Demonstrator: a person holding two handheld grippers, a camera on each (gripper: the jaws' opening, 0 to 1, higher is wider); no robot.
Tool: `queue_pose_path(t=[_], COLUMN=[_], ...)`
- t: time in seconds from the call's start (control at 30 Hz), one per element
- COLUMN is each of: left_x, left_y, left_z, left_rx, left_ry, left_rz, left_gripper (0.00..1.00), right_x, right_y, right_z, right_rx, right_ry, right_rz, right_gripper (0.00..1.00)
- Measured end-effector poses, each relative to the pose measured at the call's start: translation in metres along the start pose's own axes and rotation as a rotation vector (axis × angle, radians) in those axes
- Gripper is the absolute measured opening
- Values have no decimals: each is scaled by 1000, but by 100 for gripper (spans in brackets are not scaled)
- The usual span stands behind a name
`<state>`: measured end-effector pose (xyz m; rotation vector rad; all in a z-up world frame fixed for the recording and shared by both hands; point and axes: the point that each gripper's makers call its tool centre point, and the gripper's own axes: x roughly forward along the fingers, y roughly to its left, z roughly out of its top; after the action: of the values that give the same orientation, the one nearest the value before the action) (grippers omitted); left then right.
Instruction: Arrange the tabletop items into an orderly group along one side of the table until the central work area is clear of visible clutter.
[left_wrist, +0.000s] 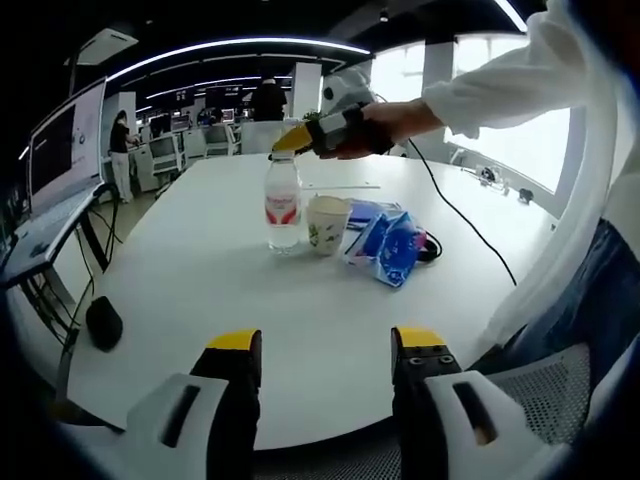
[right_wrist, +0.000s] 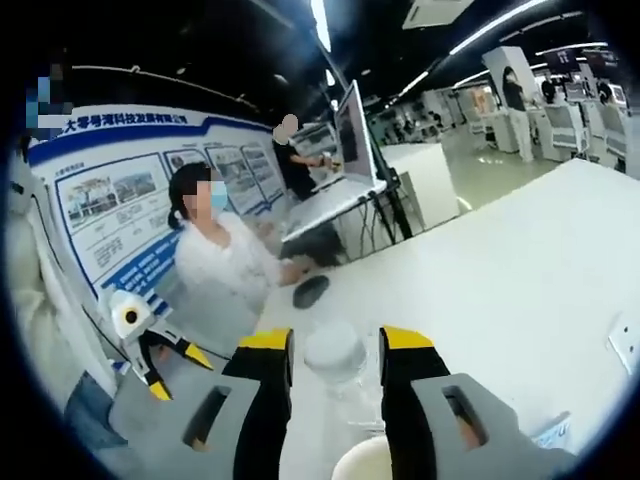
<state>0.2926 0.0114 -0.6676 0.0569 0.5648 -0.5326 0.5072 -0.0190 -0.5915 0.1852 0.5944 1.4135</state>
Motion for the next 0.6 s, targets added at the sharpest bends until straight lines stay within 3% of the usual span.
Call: queue_pose_path(t=[0.13,0.27,0.43,0.6], left_x=[0,-2,-4,-3], left_y=[1,6,4,-1], left_z=[1,6,8,7], left_rx=[-2,-4,1,24], left_ry=[-8,-37,-44,-31], left_rz=[7,35,45,31], left_gripper=[59,67,74,75], right_x=[-9,-23,-41,-58], right_y=[4,2,3,8], right_z=[2,-2,-10,-21], right_rx=[-30,-57,-36,-8], right_ry=[-1,11,-2,-12], right_rz=[-29,-94,-155,-187], right_gripper=[49,65,71,72])
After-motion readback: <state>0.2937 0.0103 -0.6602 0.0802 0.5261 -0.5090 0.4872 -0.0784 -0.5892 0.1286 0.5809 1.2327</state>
